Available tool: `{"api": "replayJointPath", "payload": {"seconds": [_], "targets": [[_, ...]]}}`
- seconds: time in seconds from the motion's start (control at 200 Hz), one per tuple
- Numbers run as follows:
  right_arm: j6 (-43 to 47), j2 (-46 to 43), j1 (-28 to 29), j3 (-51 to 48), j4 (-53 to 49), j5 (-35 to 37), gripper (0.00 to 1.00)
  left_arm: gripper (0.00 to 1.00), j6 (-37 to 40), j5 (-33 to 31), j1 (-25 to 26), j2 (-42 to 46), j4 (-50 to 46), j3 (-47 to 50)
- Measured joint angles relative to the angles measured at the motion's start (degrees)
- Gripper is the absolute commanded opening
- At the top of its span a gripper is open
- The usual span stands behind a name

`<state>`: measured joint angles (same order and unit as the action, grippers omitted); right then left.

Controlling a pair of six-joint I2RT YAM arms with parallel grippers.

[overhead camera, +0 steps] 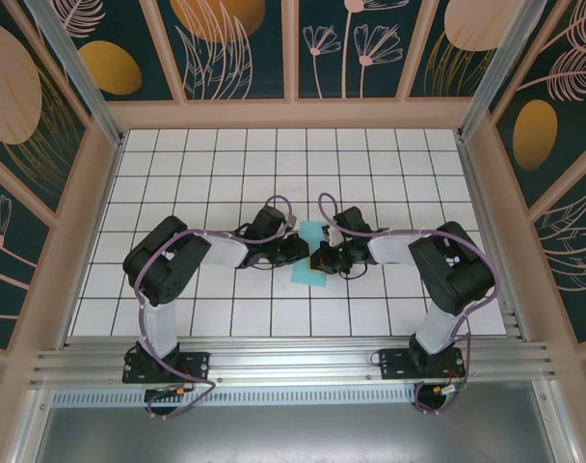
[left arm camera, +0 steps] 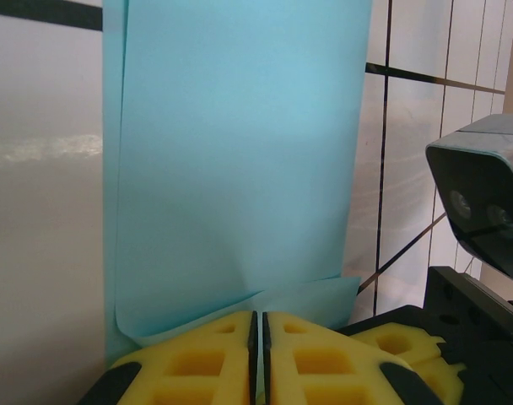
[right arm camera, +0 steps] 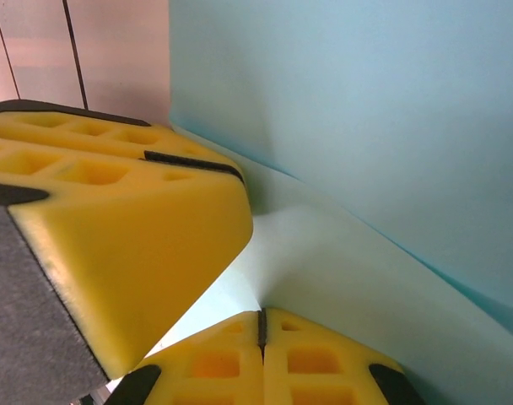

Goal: Fold a paper plane with a square sheet of paper (pick it up from the middle)
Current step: Fold the triangle a second time at the center of the table.

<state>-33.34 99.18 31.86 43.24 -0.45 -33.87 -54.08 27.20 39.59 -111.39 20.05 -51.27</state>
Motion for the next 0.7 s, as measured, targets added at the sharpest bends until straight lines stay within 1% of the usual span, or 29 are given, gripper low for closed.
{"api": "replayJointPath", "payload": {"seconds": [0.39,0.701], "targets": [[1.7,-1.2,0.0,-1.2,-0.1,-0.3,0.08,0.12,0.0,-0.5,0.0,-0.1,-0.1,0.0],[2.8,-7.1,-0.1,-8.1,0.4,-0.2,0.09,0.12,0.0,-0.6,0.1,-0.2,0.4,0.1]]}}
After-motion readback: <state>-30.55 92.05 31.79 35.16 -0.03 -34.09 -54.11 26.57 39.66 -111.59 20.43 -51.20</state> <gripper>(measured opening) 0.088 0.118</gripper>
